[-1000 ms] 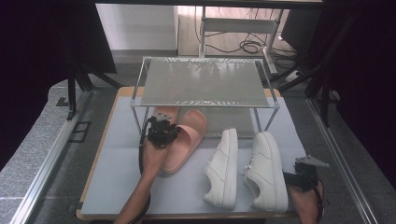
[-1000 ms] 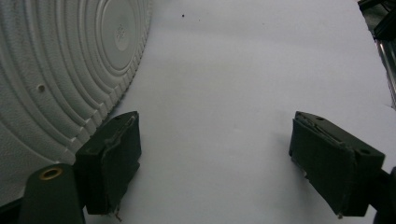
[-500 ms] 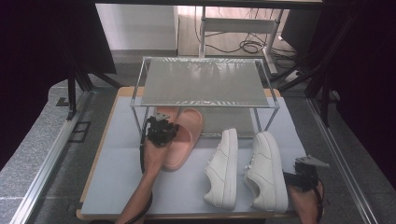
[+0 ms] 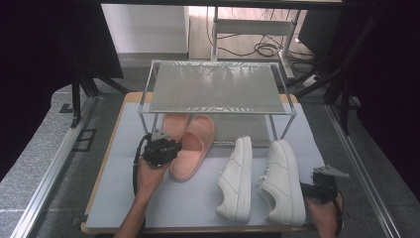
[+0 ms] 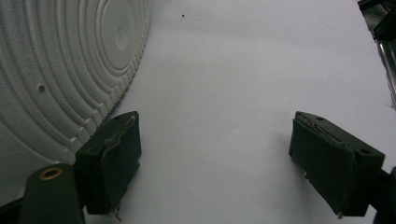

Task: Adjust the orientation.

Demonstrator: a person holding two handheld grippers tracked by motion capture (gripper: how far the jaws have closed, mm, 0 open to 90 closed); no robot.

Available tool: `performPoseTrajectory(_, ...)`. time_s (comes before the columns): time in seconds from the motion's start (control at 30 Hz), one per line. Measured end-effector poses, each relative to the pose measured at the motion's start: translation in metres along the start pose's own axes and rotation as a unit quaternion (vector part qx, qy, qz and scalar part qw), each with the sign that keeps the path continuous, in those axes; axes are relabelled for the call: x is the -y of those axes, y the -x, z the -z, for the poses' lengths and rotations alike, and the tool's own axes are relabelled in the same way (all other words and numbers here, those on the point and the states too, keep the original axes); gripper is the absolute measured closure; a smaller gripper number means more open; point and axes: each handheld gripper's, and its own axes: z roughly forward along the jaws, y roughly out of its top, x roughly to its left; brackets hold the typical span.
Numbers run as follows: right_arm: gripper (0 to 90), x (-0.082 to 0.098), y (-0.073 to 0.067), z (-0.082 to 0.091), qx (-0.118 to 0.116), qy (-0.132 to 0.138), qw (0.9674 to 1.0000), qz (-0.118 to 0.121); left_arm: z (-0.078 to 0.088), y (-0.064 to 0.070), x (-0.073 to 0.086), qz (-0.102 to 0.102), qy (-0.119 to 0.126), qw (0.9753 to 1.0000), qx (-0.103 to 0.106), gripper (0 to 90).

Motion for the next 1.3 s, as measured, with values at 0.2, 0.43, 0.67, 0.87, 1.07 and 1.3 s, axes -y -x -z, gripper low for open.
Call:
performPoseTrajectory(0.2,16.9,0.000,0.000,0.000,0.000,0.000,1.0000,0.000,0.014,0.007,0.020,-0.016,-0.017,0.9994,0.027,76.7)
performPoseTrajectory(0.43,17.0,0.000,0.000,0.000,0.000,-0.001,1.0000,0.000,0.022,0.014,0.037,-0.032,-0.029,0.9985,0.034,87.6)
performPoseTrajectory(0.67,17.0,0.000,0.000,0.000,0.000,-0.001,1.0000,0.000,0.032,0.023,0.059,-0.045,-0.037,0.9975,0.039,89.6)
performPoseTrajectory(0.87,17.0,0.000,0.000,0.000,0.000,0.000,1.0000,0.000,0.030,0.026,0.074,-0.048,-0.054,0.9970,0.030,89.7)
performPoseTrajectory(1.07,17.0,0.000,0.000,0.000,0.000,0.000,1.0000,0.000,0.021,0.031,0.080,-0.058,-0.065,0.9960,0.017,89.6)
performPoseTrajectory(1.3,17.0,0.000,0.000,0.000,0.000,-0.001,1.0000,0.000,0.014,0.036,0.073,-0.063,-0.063,0.9958,0.019,89.6)
